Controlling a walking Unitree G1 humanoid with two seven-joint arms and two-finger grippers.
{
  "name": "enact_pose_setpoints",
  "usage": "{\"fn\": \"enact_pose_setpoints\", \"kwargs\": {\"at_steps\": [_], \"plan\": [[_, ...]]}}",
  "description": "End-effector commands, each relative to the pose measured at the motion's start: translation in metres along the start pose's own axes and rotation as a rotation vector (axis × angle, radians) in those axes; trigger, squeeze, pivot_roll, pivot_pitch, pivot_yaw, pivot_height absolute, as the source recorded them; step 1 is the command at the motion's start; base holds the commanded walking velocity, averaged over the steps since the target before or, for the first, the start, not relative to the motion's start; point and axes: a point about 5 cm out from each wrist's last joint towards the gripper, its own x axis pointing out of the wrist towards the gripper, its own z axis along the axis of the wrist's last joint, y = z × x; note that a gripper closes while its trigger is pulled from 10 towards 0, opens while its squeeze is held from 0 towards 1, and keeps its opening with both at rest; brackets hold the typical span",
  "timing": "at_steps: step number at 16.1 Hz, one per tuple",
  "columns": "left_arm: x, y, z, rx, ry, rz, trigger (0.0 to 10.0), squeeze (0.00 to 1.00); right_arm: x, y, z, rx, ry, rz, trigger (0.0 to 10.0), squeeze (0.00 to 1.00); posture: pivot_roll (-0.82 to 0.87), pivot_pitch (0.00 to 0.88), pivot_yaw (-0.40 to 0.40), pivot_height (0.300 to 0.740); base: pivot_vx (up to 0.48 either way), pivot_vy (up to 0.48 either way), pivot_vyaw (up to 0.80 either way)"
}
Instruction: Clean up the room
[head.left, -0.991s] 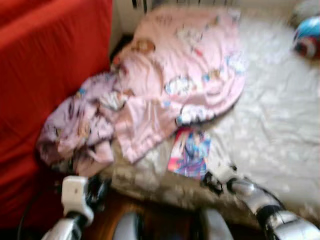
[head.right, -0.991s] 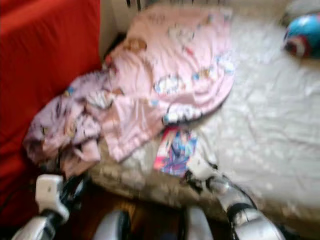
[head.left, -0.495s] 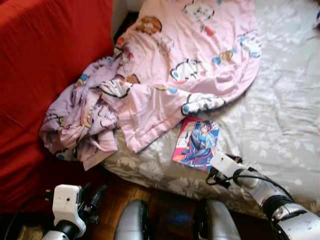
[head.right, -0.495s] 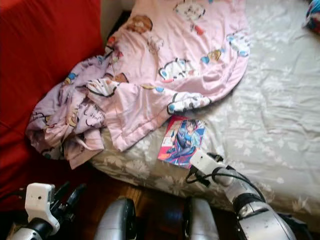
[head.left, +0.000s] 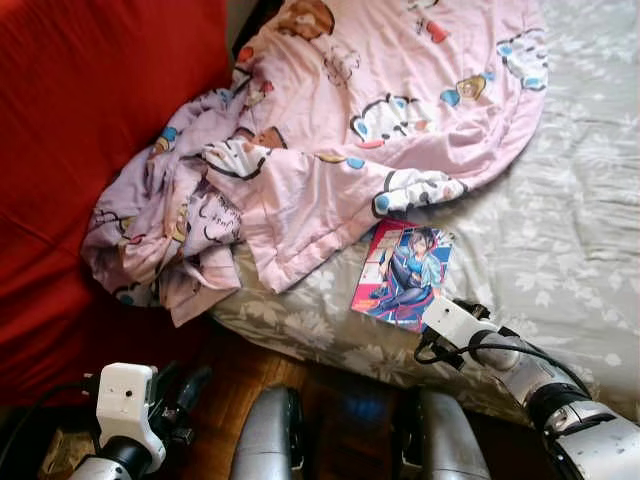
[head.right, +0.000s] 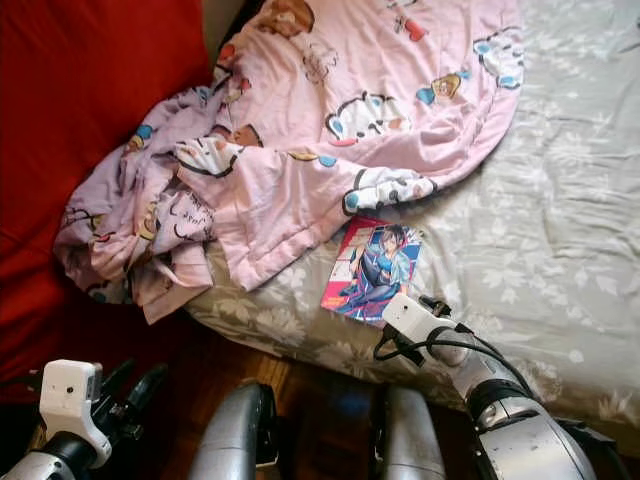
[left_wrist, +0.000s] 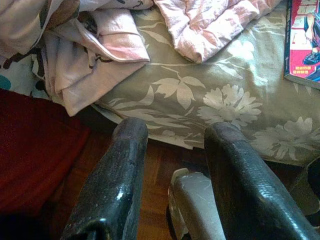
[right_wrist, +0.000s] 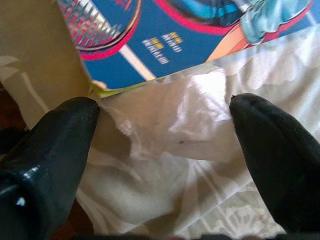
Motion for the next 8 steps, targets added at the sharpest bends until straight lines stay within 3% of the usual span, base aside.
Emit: {"fn": "enact_pose_setpoints", "kwargs": {"at_steps": [1,2,8], "plan": [[-0.0082,0.0063,-0.0035,0.0,0.036,0.029,10.0,0.0,0.0002,0.0092,-0.007,0.008,0.028,0.023,7.3,0.0,0.26,0.395,0.125,0.645,0.0,0.0,0.0],[-0.0107,0.0062,-0.0043,-0.002,0.045,0.032,10.0,0.0,0.0001,0.008,-0.0071,0.014,0.027,0.007,0.0,0.0,0.26,0.398,0.127,0.645,0.0,0.0,0.0],[-0.0117,0.0043,-0.0047,-0.008,0.055,0.039,10.0,0.0,-0.0003,0.0024,-0.0057,0.011,0.023,-0.018,0.0,0.0,0.26,0.4,0.123,0.645,0.0,0.0,0.0]]}}
